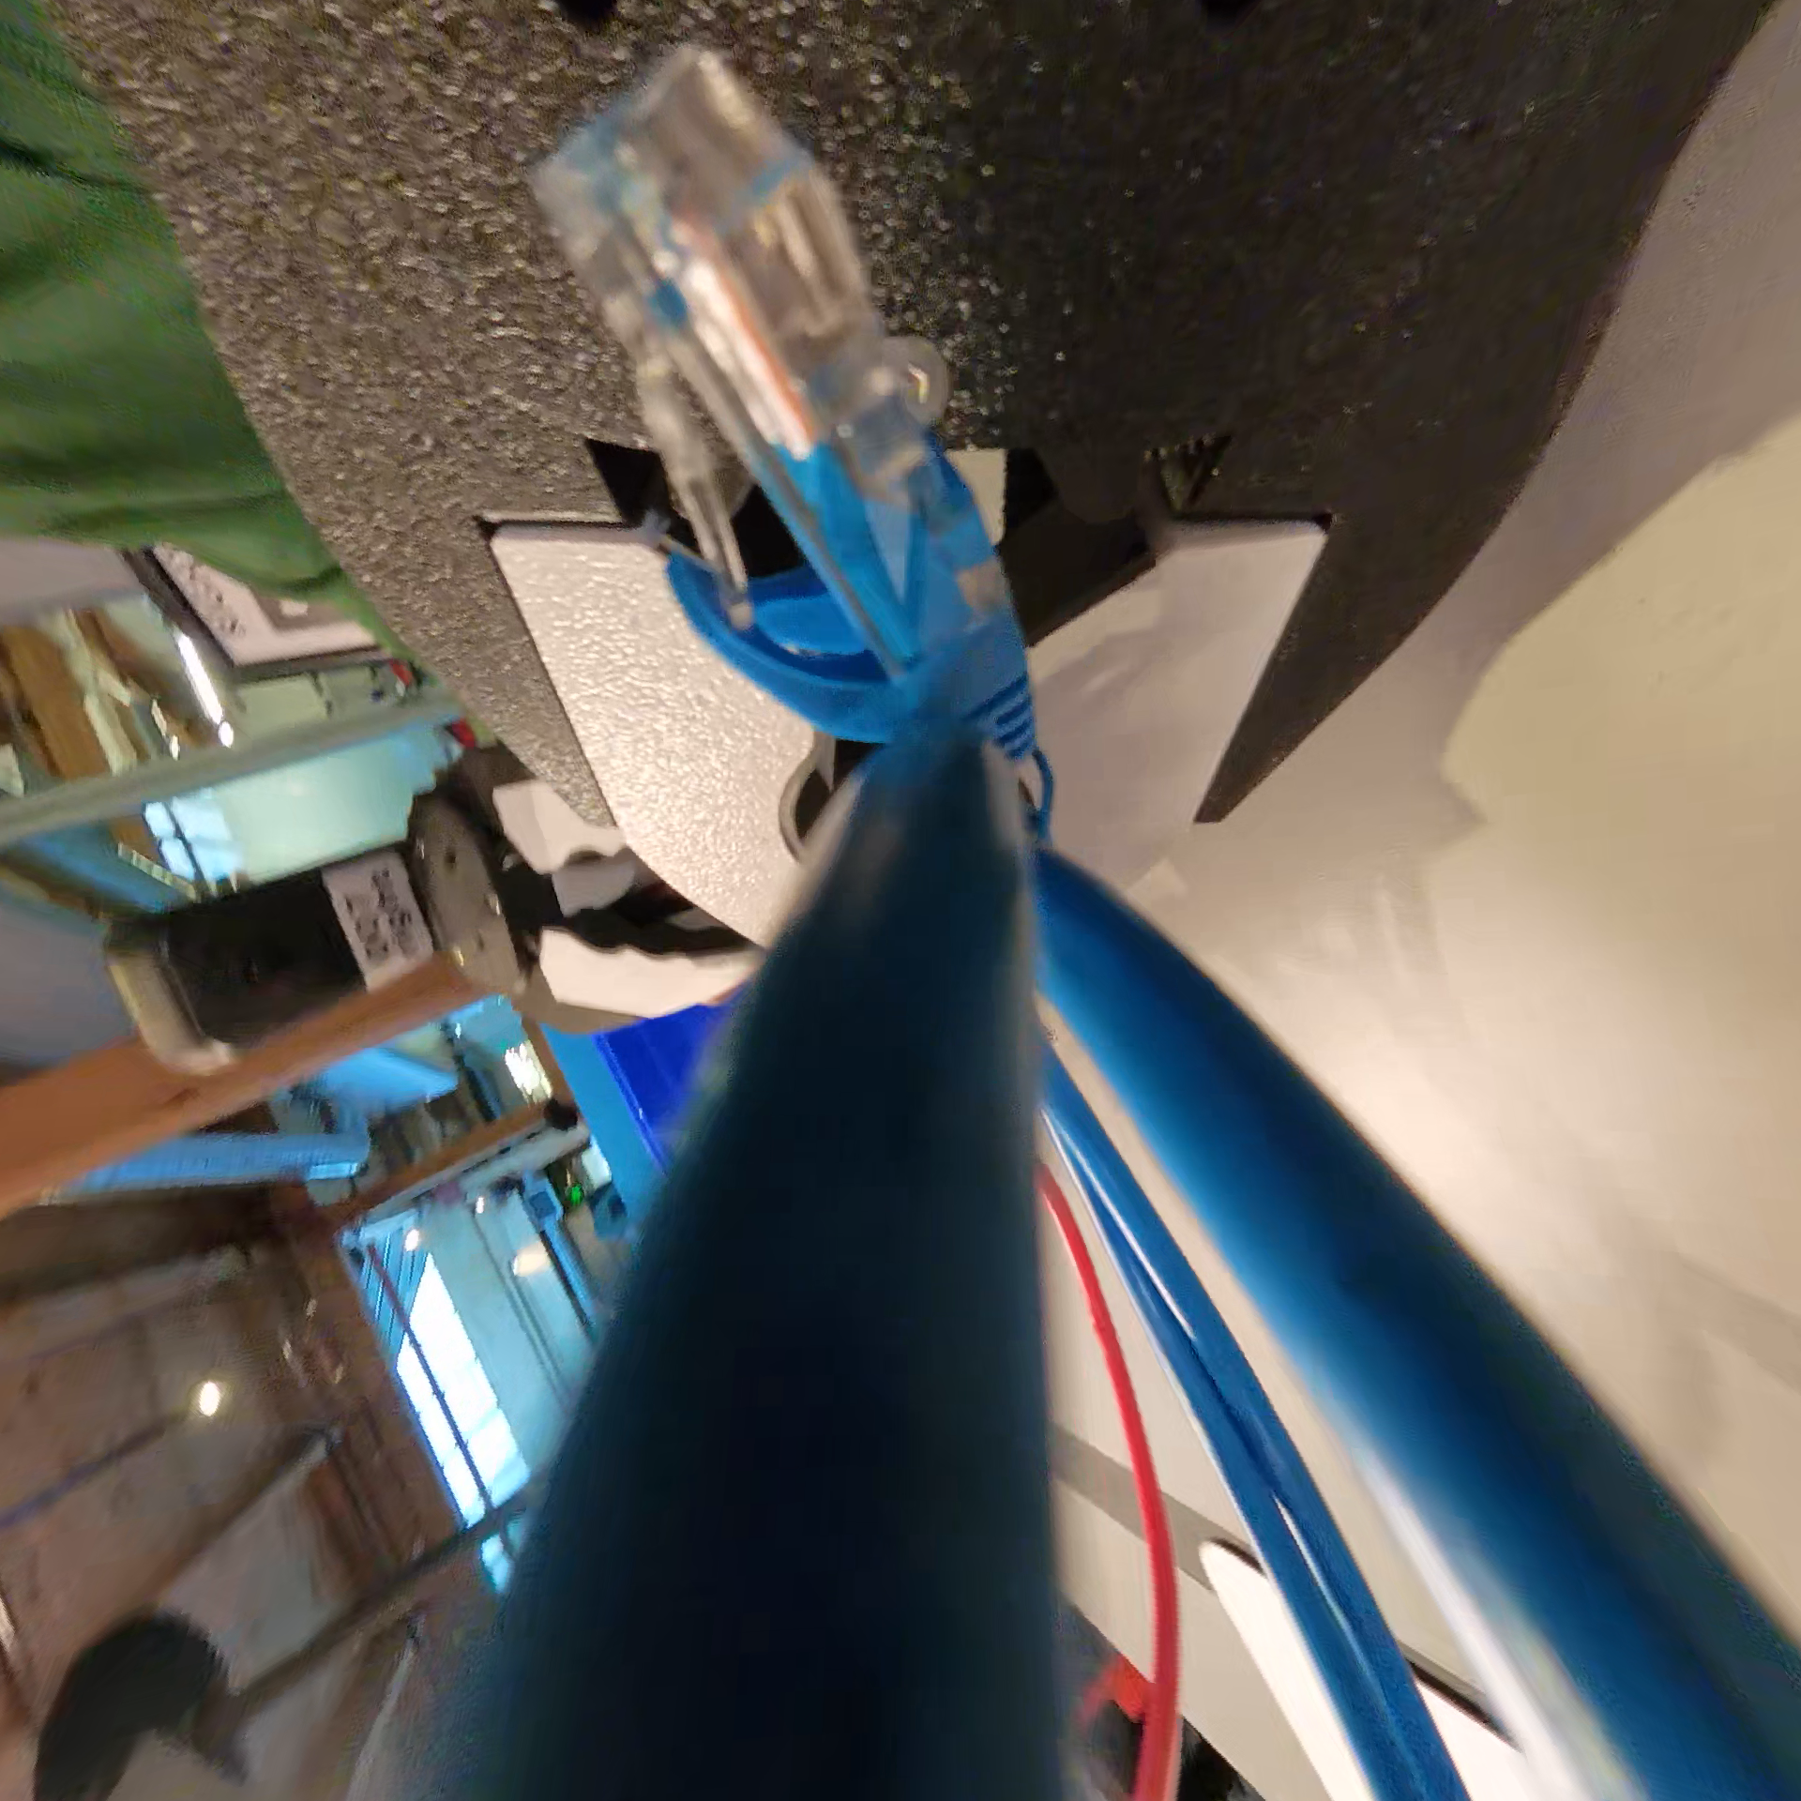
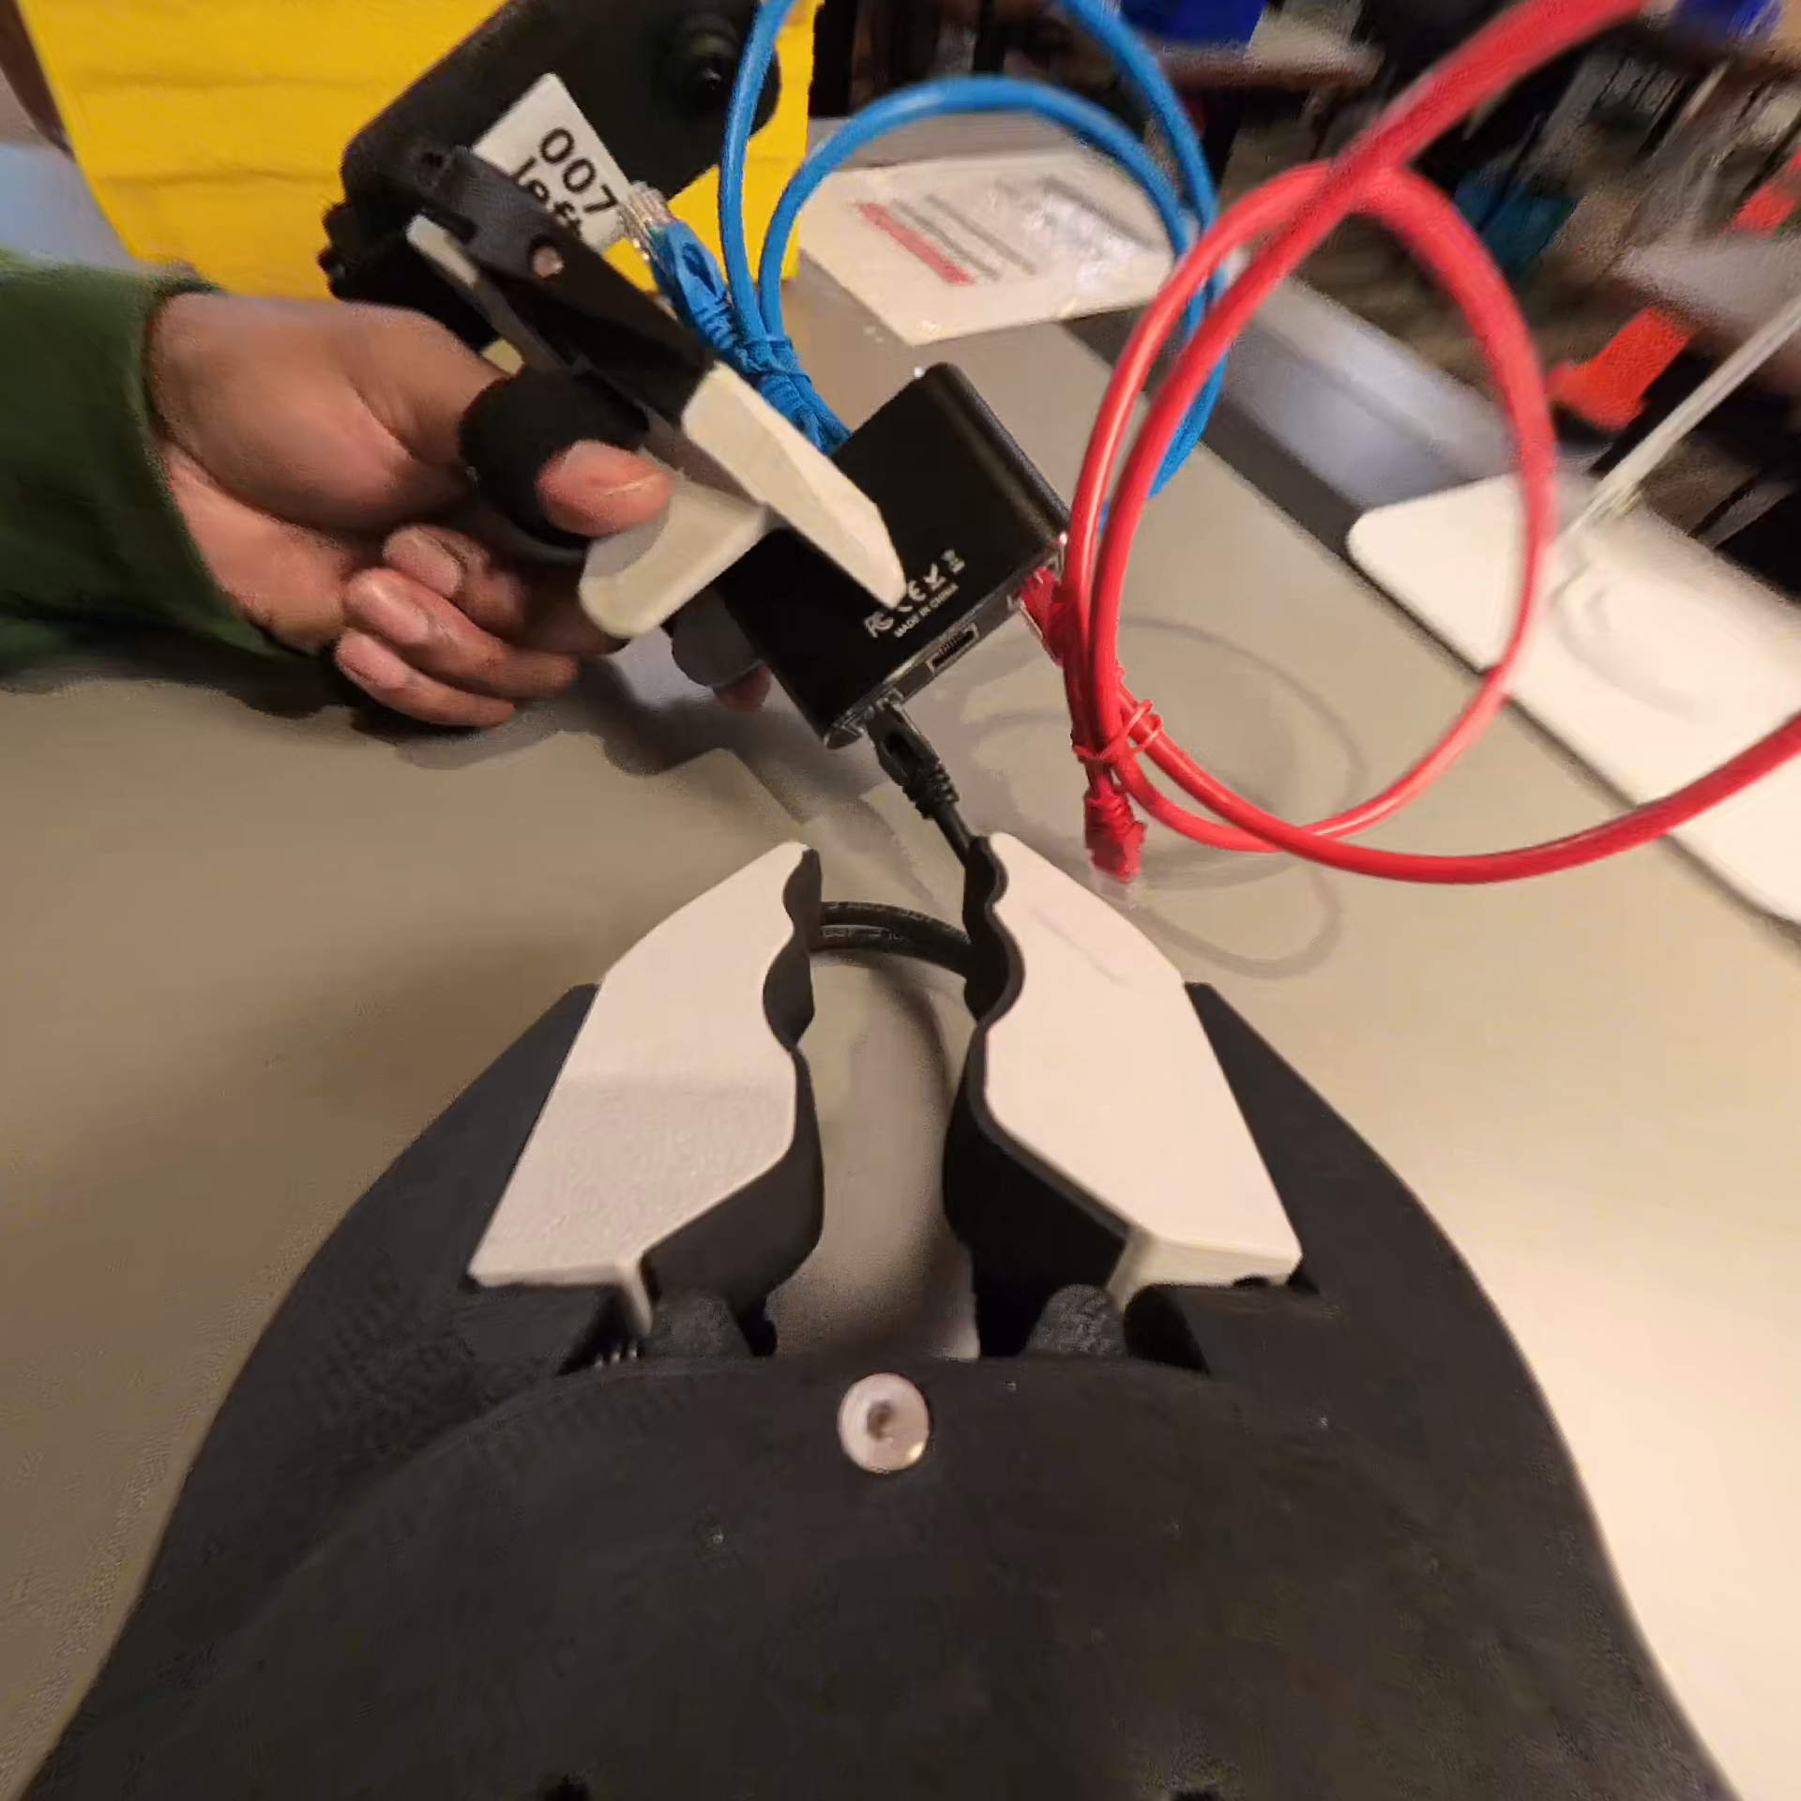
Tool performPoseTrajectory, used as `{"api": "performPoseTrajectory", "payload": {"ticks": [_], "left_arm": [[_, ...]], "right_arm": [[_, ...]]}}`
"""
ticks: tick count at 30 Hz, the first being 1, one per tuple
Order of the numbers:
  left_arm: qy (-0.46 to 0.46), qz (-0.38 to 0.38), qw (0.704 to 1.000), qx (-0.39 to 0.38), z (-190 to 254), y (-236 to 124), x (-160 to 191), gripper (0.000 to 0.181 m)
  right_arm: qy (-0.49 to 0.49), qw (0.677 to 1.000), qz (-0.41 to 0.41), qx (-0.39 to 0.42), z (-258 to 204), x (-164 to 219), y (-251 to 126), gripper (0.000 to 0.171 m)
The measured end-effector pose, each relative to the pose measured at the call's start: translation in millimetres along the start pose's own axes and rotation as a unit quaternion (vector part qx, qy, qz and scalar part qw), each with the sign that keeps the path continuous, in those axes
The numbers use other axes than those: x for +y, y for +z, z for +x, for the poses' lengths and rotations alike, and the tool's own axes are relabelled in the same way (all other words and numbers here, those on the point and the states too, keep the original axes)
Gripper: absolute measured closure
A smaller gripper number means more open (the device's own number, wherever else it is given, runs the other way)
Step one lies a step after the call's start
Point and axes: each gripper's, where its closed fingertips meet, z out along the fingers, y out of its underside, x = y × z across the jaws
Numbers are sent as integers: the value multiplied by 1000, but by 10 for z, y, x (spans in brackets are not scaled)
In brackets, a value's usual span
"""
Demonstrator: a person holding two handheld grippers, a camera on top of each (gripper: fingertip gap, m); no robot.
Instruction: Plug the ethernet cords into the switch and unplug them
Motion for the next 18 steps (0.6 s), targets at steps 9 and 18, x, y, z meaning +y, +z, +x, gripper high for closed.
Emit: {"api": "performPoseTrajectory", "payload": {"ticks": [9,18], "left_arm": [[-55,85,995,-16,-9,-10,-70,155],[-95,142,985,33,88,-72,-151,156]], "right_arm": [[-308,926,-66,208,125,-29,50,136],[-503,801,-104,308,-125,-318,197,139]]}}
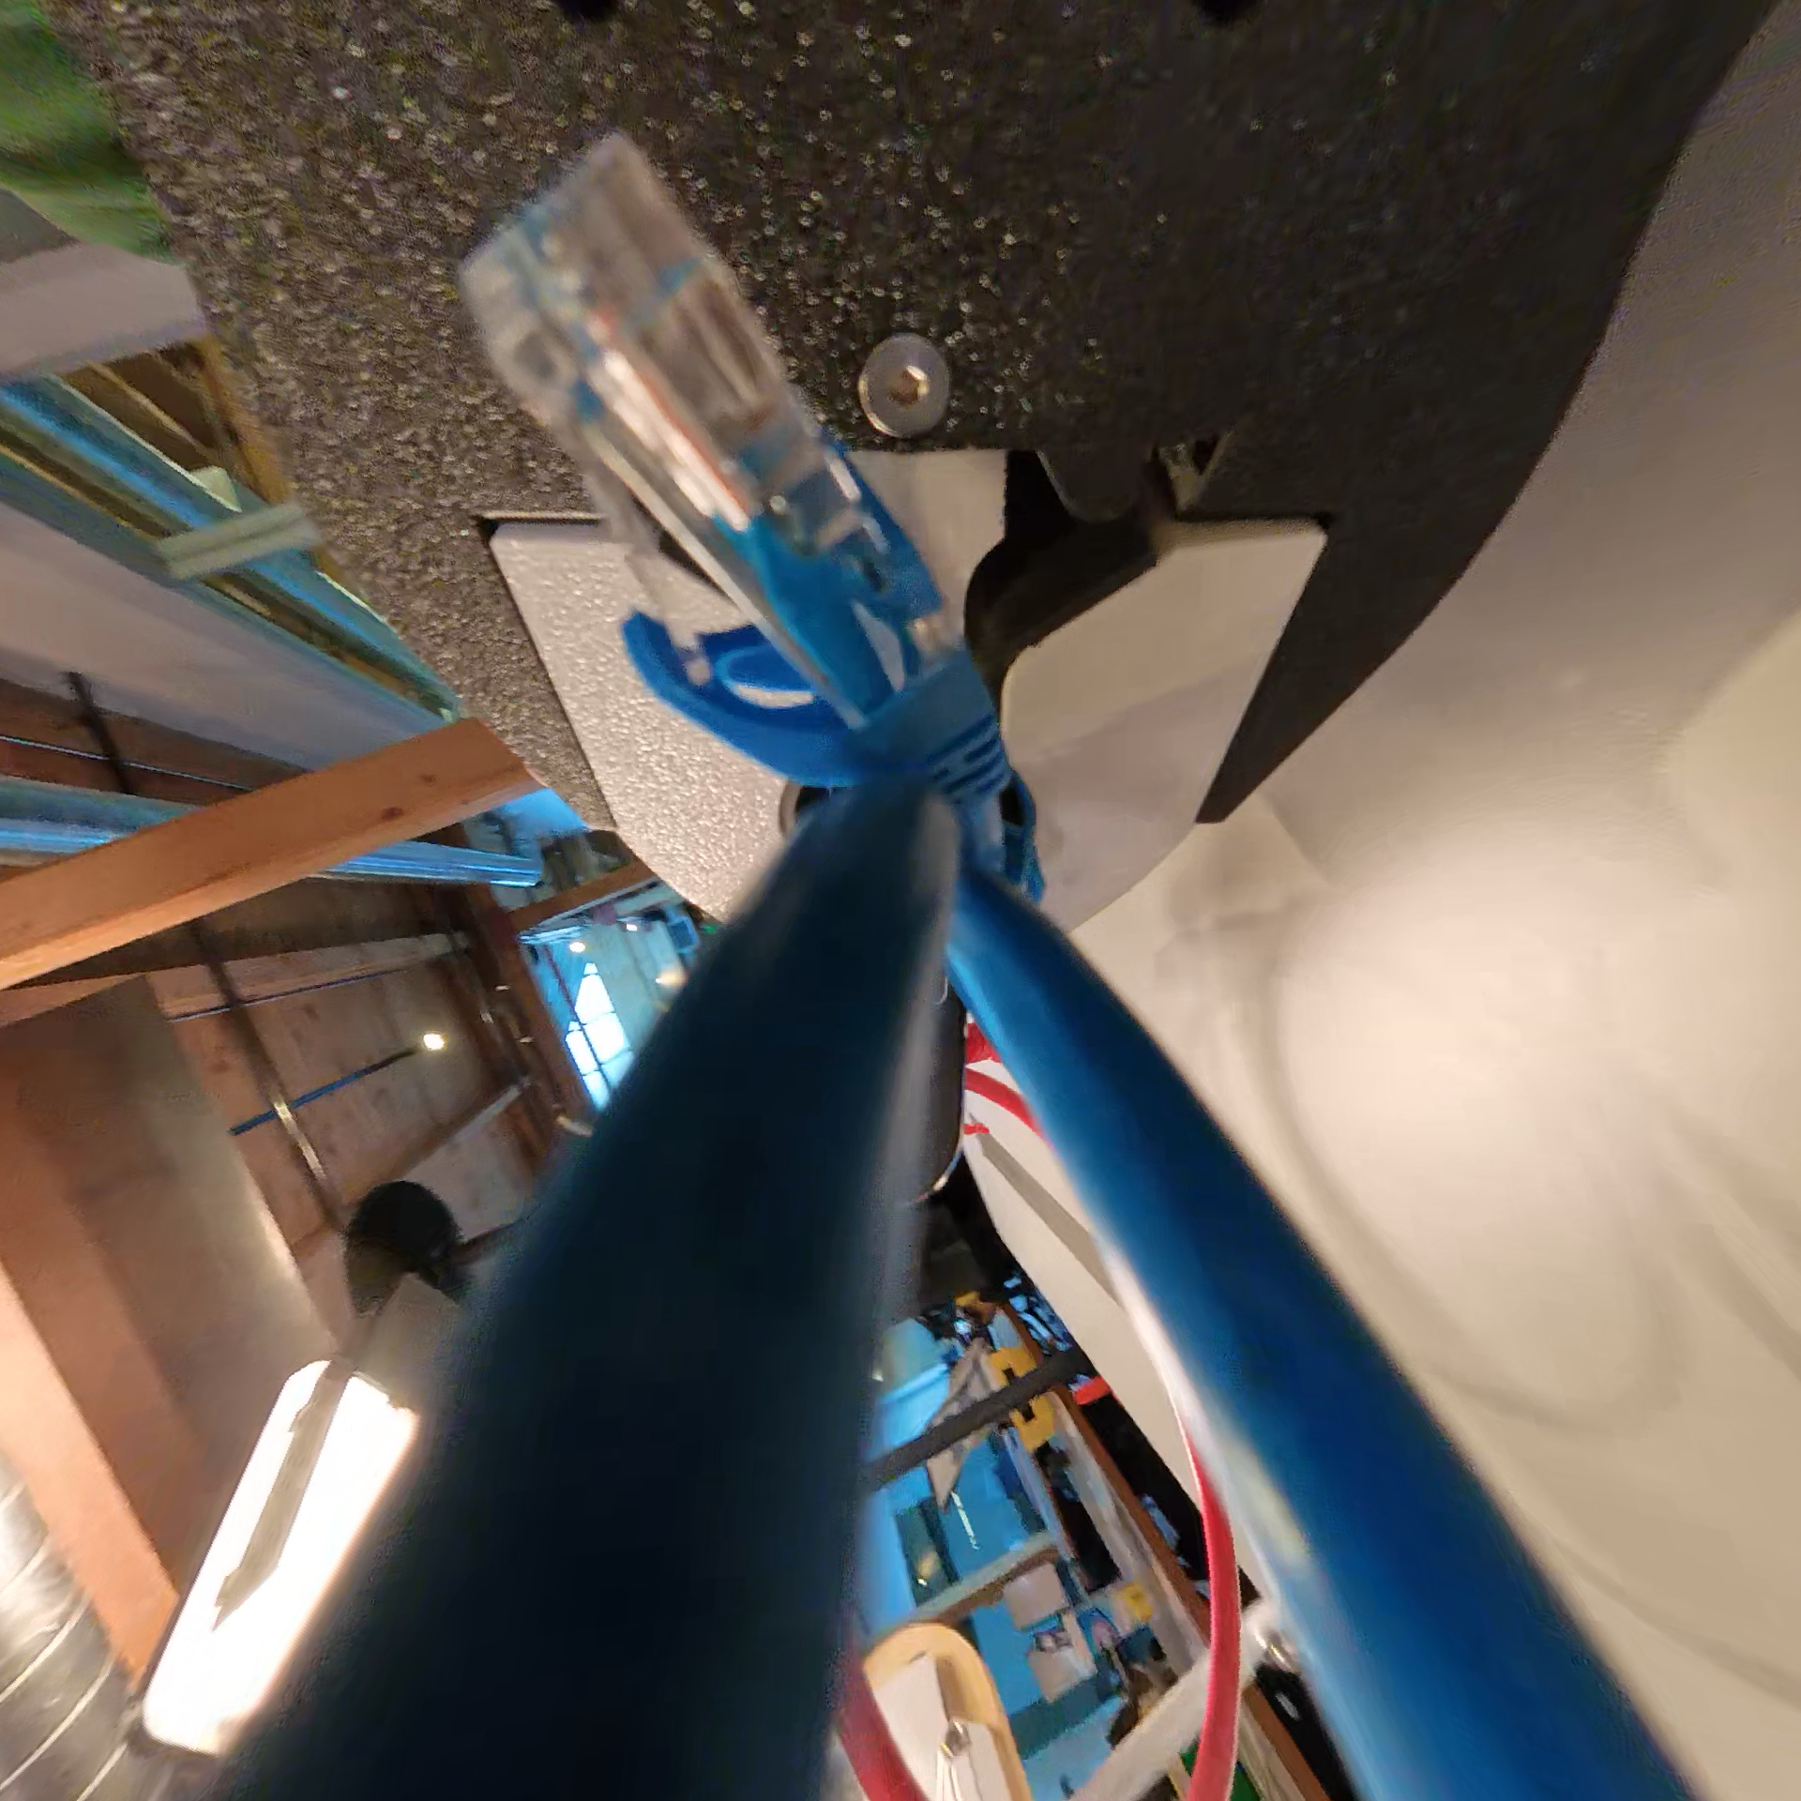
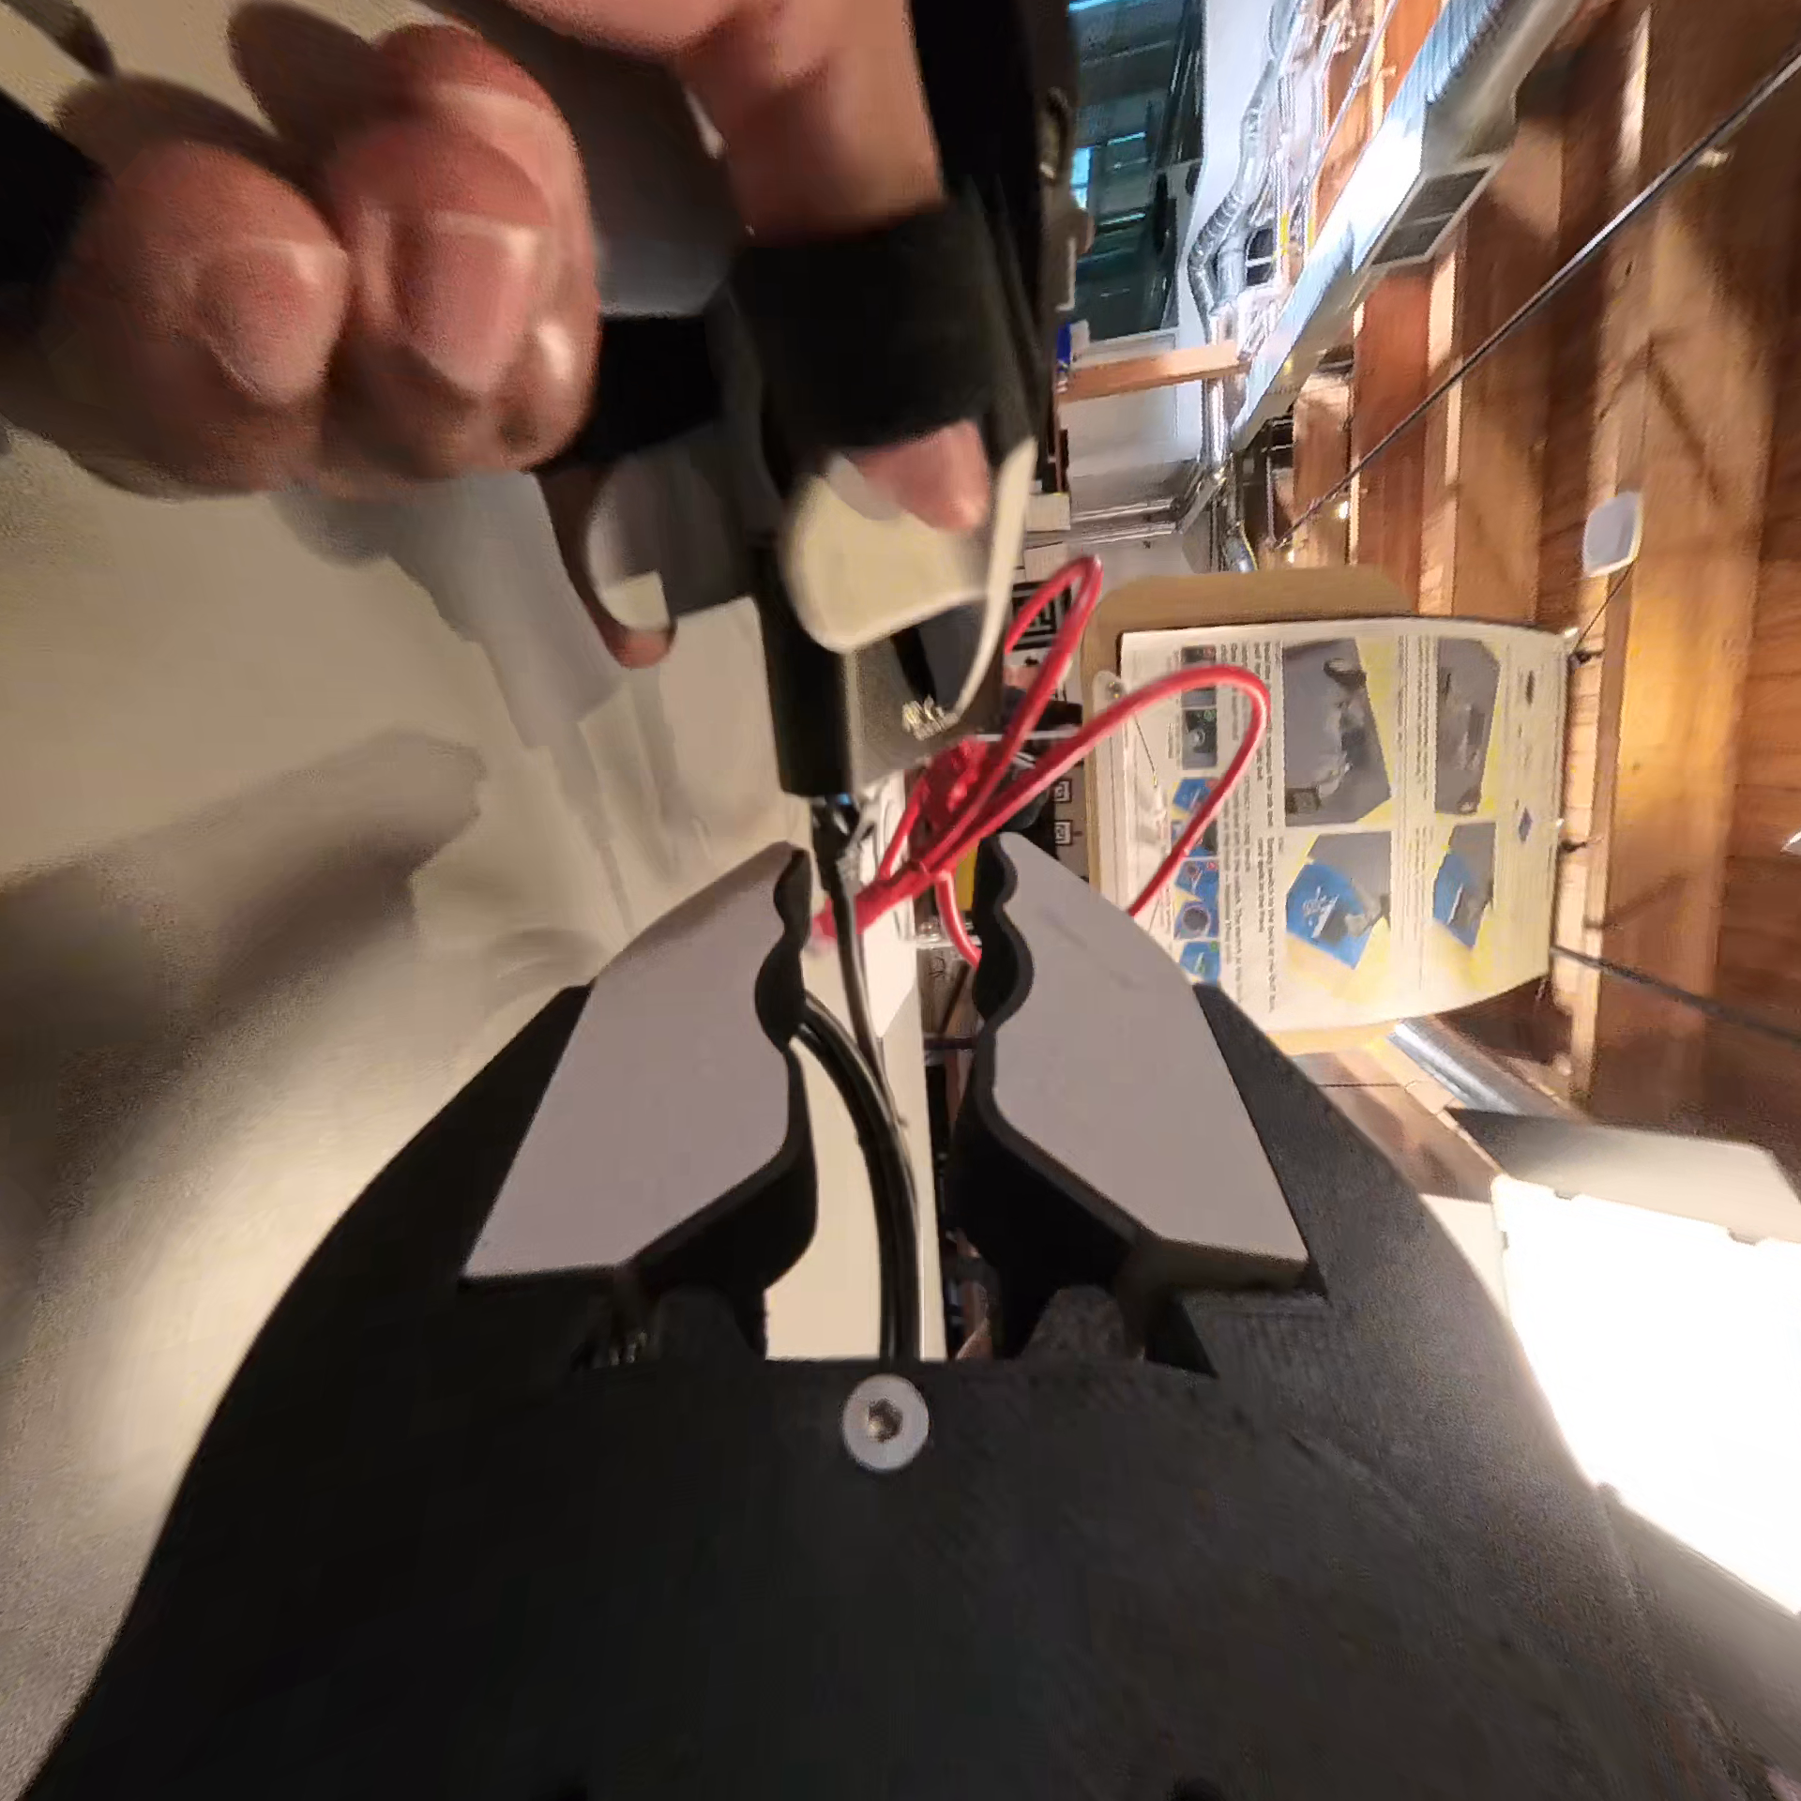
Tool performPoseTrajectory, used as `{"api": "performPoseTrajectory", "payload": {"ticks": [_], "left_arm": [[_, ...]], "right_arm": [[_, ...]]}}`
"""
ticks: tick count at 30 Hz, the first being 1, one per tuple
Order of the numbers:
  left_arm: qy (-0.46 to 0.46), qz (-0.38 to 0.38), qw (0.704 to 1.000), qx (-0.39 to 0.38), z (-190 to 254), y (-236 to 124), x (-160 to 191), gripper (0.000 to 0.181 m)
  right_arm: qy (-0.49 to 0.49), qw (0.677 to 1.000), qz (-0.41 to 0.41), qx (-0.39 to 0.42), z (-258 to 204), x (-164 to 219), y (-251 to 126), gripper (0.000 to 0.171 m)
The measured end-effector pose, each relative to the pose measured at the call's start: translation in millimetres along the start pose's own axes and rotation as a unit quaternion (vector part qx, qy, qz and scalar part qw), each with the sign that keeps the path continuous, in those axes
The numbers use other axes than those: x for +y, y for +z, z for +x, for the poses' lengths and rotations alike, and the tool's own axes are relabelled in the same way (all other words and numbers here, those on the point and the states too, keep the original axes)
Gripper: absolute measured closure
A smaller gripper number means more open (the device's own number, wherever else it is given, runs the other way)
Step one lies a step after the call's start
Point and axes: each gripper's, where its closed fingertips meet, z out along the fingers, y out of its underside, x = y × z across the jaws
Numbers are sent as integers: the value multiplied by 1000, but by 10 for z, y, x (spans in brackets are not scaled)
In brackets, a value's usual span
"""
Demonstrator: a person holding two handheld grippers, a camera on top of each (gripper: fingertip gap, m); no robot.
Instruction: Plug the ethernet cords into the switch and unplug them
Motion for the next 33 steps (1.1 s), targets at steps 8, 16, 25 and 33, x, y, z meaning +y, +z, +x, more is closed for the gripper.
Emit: {"api": "performPoseTrajectory", "payload": {"ticks": [8,16,25,33], "left_arm": [[-51,-16,999,8,-2,46,137,154],[-84,-38,995,33,78,111,306,152],[-62,-72,993,65,192,106,263,146],[-86,-60,993,46,131,114,369,150]], "right_arm": [[-44,999,-4,8,-106,45,130,127],[-57,998,-28,27,-184,168,257,130],[-77,995,-12,61,-53,267,189,145],[-86,994,-19,60,-92,236,194,132]]}}
